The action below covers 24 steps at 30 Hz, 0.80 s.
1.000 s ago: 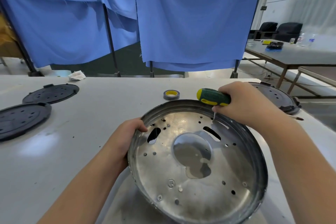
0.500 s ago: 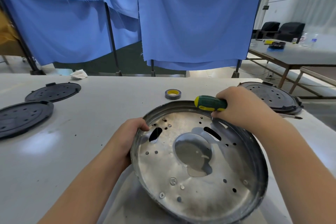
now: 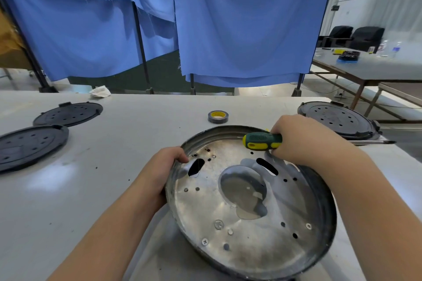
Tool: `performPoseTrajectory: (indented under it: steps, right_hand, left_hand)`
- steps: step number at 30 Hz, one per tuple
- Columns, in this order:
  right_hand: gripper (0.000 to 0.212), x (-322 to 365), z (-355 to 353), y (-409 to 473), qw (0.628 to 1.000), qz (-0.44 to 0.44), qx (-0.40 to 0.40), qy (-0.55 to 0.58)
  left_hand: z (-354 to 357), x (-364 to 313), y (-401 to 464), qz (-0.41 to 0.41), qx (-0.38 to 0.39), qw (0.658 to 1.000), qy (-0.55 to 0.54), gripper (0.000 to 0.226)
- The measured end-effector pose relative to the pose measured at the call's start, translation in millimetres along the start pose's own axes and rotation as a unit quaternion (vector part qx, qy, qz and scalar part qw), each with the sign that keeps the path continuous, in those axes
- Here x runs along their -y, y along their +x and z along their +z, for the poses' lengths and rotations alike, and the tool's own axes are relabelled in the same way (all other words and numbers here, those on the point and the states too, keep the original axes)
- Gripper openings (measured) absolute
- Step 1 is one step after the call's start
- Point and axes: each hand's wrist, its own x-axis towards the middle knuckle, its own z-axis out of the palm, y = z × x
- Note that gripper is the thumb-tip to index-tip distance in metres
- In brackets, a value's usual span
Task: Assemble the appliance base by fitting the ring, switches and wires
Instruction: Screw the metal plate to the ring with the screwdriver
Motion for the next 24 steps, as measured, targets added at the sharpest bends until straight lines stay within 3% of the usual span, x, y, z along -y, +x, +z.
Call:
performPoseTrajectory:
  steps: [4, 7, 12, 18, 21, 24]
  right_hand:
    - [0.022, -12, -3, 2, 0.997, -0.004, -0.033, 0.075]
    - [0.012, -22, -6, 2, 0.987, -0.005, -0.063, 0.150]
    - [0.024, -41, -4, 2, 0.962, 0.020, -0.108, 0.250]
    - [0.039, -62, -2, 0, 0.938, 0.068, 0.042, 0.336]
    - [0.032, -66, 1, 1, 0.943, 0.069, 0.079, 0.316]
    - [0.021, -64, 7, 4, 0.955, 0.061, 0.074, 0.281]
  left_hand:
    - [-1, -1, -1, 0.010, 0.009, 1.000, -0.009, 0.006]
    - [-2, -1, -1, 0.021, 0.012, 1.000, -0.010, 0.010]
    - [-2, -1, -1, 0.046, 0.024, 0.998, -0.025, 0.013]
    - [-2, 0, 0, 0.042, 0.021, 0.999, -0.023, 0.020]
    - [-3, 1, 2, 0.018, 0.030, 0.999, -0.017, 0.025]
    - [-3, 1, 1, 0.016, 0.048, 0.999, 0.020, 0.008]
